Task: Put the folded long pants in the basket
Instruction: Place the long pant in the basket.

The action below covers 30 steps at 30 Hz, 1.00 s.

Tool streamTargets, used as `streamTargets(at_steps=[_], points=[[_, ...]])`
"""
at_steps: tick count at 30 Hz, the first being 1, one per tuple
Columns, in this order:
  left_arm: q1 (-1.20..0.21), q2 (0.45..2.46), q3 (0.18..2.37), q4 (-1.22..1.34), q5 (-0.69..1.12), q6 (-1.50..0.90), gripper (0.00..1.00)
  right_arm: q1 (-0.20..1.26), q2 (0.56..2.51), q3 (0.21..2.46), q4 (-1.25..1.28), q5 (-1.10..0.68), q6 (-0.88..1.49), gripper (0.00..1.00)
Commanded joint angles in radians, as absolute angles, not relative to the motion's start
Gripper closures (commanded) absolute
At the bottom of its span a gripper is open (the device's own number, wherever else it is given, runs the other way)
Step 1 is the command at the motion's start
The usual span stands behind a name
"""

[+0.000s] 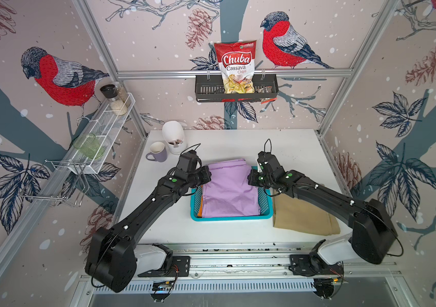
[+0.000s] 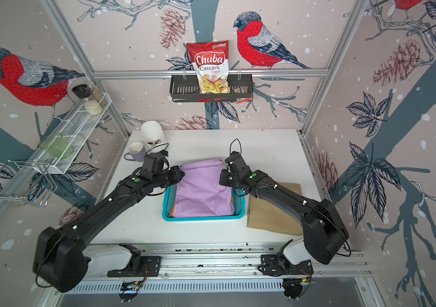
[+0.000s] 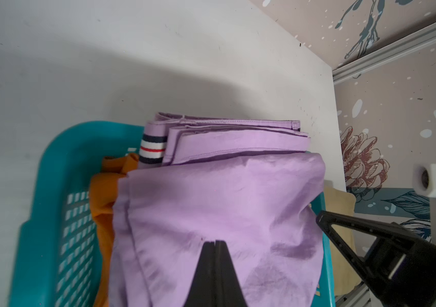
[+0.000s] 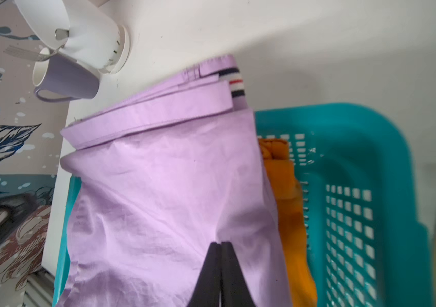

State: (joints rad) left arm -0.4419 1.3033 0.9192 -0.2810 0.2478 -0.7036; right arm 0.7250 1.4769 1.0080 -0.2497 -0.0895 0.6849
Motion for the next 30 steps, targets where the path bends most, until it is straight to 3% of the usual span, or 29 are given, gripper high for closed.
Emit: streamTargets(at_steps=[1, 11, 19, 22, 26, 28, 30], points=[[-0.469, 1.351, 0.896, -0.217, 0.346, -0.707, 1.00, 0.714, 1.514, 0.964, -0.110, -0.245, 0.738, 0.99], [-0.435, 1.365, 0.738, -0.258, 0.161, -0.695, 1.00, 0.608, 1.607, 0.803, 0.016, -0.301, 0.798, 1.00], [-0.434, 1.427, 0.823, -0.291, 0.161, -0.671, 1.00, 0.654, 1.591, 0.951, -0.106, -0.258, 0.708, 1.00], [-0.435, 1.414, 0.935, -0.344, 0.182, -0.654, 1.00, 0.649, 1.531, 1.012, -0.179, -0.225, 0.677, 0.92], [-0.435, 1.391, 1.087, -0.360, 0.249, -0.638, 1.00, 0.600, 1.432, 1.051, -0.299, -0.159, 0.637, 0.70], [-0.434, 1.396, 1.146, -0.355, 0.273, -0.631, 0.93, 0.554, 1.401, 1.056, -0.383, -0.133, 0.618, 0.57], [-0.435, 1.416, 1.197, -0.338, 0.294, -0.613, 0.86, 0.510, 1.373, 1.046, -0.472, -0.068, 0.602, 0.52]])
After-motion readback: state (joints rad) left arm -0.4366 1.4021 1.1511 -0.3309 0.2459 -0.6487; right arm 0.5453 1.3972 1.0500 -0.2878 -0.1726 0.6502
